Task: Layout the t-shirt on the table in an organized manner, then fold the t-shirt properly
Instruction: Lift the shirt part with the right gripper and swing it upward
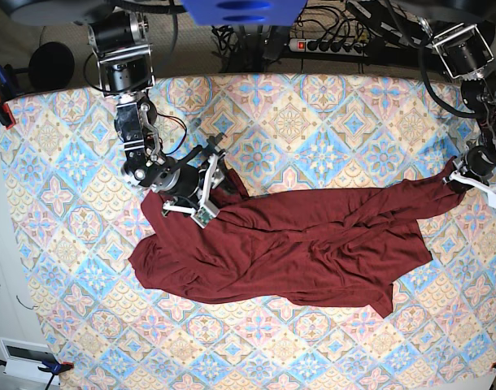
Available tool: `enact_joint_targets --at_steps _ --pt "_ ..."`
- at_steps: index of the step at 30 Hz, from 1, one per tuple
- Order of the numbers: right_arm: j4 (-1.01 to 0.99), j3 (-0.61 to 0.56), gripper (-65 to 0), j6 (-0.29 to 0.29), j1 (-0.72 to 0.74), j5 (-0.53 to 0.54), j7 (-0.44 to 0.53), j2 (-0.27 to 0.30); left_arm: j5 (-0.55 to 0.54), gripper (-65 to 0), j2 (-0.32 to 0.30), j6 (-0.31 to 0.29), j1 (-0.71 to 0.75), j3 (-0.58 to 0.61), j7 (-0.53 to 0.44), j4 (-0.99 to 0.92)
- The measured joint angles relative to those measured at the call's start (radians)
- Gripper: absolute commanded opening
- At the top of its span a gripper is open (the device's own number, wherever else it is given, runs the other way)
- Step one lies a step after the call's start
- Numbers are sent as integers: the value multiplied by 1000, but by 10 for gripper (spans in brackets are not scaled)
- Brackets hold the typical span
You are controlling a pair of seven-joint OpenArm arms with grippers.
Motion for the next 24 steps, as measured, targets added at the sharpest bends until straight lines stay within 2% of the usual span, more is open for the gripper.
enact_joint_targets --at_steps 8,10,13,15,19,24 --pt "-8 -62 -384 0 -10 4 20 2 -2 -650 0 0 -4 0 0 0" --pt "-22 -74 -431 0 -10 10 36 3 -2 -650 0 -2 -4 0 0 0" --pt "-19 -93 -573 -5 -7 16 26 5 -2 -650 0 -2 -3 0 0 0" --pt "-6 -105 -633 -4 -10 15 19 5 -2 -650 0 -2 -3 0 0 0" --pt "129 -103 -633 0 -94 -2 -18 9 -1 -650 0 -6 -1 0 0 0" --pt "385 -111 -634 14 -212 -1 -107 38 5 -650 0 -54 3 0 0 0"
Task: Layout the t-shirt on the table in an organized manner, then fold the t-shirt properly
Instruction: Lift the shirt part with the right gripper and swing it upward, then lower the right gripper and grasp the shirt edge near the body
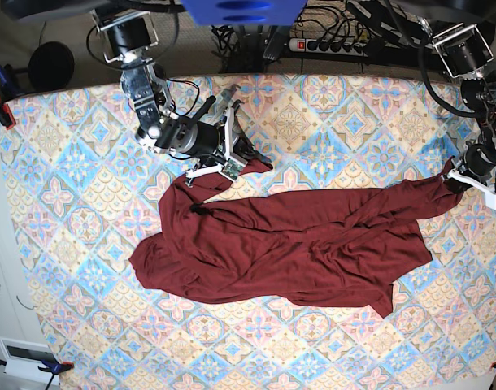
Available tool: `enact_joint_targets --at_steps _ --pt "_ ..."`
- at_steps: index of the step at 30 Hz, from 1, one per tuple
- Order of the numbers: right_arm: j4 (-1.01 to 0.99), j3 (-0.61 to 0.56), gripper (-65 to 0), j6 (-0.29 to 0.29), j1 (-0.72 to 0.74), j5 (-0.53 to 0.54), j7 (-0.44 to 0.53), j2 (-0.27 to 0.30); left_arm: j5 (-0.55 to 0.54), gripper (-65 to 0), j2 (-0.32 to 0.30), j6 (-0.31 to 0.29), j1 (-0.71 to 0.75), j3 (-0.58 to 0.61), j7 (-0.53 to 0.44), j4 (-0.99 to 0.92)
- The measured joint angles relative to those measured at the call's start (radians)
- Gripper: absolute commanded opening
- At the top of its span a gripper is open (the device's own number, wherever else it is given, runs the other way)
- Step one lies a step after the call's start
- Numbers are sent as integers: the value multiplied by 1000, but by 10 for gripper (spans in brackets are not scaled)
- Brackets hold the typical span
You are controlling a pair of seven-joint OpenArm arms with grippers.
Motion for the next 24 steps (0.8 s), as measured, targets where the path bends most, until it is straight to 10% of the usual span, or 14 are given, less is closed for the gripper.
enact_joint_targets --at_steps 9,24 --pt "239 -149 -635 19 -180 16 -84 51 -6 -650 -3 -1 50 1 -5 3" --pt "265 -267 -590 -3 -36 -4 -125 139 -6 -650 -56 3 158 3 -52 16"
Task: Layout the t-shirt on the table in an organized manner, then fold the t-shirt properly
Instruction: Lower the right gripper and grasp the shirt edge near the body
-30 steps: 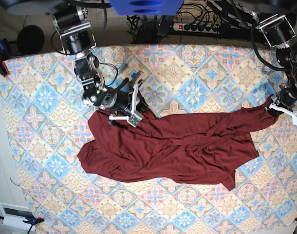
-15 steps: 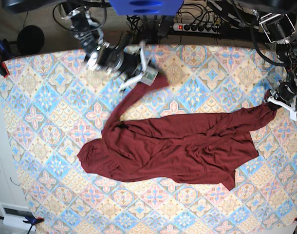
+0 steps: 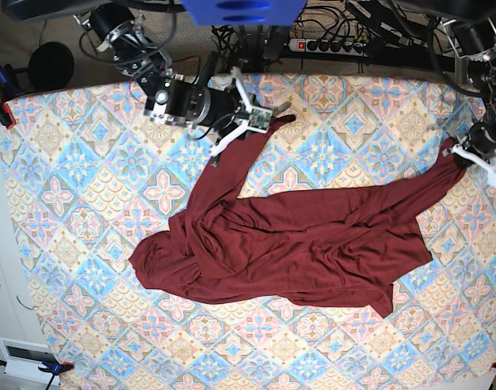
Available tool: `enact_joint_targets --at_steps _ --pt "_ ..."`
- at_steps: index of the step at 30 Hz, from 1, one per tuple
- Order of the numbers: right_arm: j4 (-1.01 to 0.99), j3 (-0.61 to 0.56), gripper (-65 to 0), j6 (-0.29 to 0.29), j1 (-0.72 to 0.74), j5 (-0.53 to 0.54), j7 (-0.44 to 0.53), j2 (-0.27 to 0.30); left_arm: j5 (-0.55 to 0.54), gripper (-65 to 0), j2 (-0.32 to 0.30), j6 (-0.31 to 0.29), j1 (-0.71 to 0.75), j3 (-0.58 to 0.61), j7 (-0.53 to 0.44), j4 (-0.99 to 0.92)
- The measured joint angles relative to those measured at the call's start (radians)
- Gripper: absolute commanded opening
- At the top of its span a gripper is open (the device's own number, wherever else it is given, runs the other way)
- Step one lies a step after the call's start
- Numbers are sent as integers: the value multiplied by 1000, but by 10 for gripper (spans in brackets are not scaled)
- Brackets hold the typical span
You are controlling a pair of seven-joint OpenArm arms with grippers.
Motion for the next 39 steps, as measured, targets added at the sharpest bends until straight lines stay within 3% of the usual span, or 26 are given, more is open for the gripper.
enact_joint_targets --at_steps 5,9,14,18,22,27,30,36,39 --pt "-3 -1 -410 1 5 9 -20 -11 -5 -650 0 -11 13 2 -26 0" --pt "-3 34 -337 4 5 9 -24 -8 -5 -650 1 -8 16 2 -25 0" --pt "-19 180 -364 7 31 23 -10 -3 -5 -650 1 -8 16 2 -26 0" --pt "-93 298 -371 0 152 2 0 -3 -5 -650 1 -8 18 2 -26 0" --pt "-263 326 -371 0 276 21 57 -16 -5 -650 3 -8 19 4 -26 0" --pt "-455 373 -369 1 313 1 36 -7 -5 -650 3 -8 19 4 -26 0" --pt "-545 373 -369 -3 351 6 106 -6 -5 -650 3 -8 19 5 -27 0" --pt "-702 372 -369 -4 332 19 163 -44 -5 -650 3 -8 19 5 -26 0" --pt "-708 362 -369 -3 342 6 159 -48 -4 -650 3 -38 18 4 -26 0"
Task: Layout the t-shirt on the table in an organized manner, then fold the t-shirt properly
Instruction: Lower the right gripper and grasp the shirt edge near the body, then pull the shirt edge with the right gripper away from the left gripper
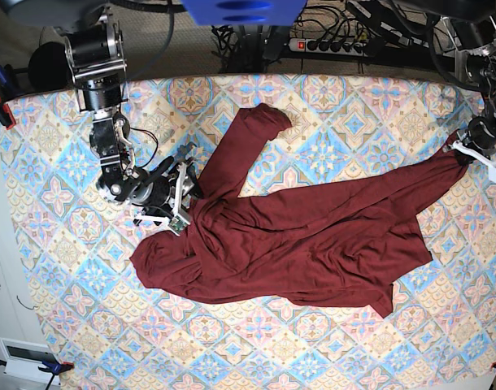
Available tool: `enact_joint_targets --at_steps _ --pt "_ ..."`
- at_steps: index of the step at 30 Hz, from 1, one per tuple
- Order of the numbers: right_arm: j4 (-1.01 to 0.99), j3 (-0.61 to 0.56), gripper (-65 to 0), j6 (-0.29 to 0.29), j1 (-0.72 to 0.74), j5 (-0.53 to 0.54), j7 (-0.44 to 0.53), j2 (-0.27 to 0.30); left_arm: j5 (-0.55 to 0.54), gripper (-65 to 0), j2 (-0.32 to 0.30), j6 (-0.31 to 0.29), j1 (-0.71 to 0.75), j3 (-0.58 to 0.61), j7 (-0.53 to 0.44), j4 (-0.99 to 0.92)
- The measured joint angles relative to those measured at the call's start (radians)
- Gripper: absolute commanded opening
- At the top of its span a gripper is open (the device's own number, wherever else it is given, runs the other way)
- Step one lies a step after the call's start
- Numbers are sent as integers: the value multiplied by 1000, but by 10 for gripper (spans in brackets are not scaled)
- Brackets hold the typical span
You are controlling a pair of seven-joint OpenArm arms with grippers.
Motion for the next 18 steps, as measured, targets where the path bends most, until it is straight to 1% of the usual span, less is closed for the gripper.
enact_joint_targets --at_steps 2,4,5,6,7,10,11,12,14,16,18 --pt "0 -42 -370 -8 3 -1 1 -5 0 -650 0 -8 -3 0 0 0" --pt "2 -89 -373 -8 2 5 23 -5 0 -650 0 -8 -5 0 0 0" --pt "6 -115 -380 -9 3 7 26 -5 0 -650 0 -8 -5 0 0 0" --pt "11 -140 -404 -9 4 7 26 -5 0 -650 0 -8 -5 0 0 0" --pt "16 -162 -442 -10 6 7 26 -6 0 -650 0 -8 -5 0 0 0" --pt "48 -224 -616 -12 0 6 14 -8 0 -650 0 -8 -5 0 0 0" --pt "70 -236 -643 -11 -12 5 12 -8 0 -650 0 -8 -5 0 0 0" --pt "102 -249 -643 -17 -31 0 6 -7 0 -650 0 -8 -5 0 0 0" --pt "182 -288 -625 -8 -82 0 -10 0 0 -650 0 -8 -3 0 -1 0" --pt "279 -335 -626 -2 -139 -5 -49 7 2 -650 0 -7 -2 0 0 0" --pt "381 -392 -624 10 -183 17 -54 49 1 -650 0 -8 -2 -1 0 0"
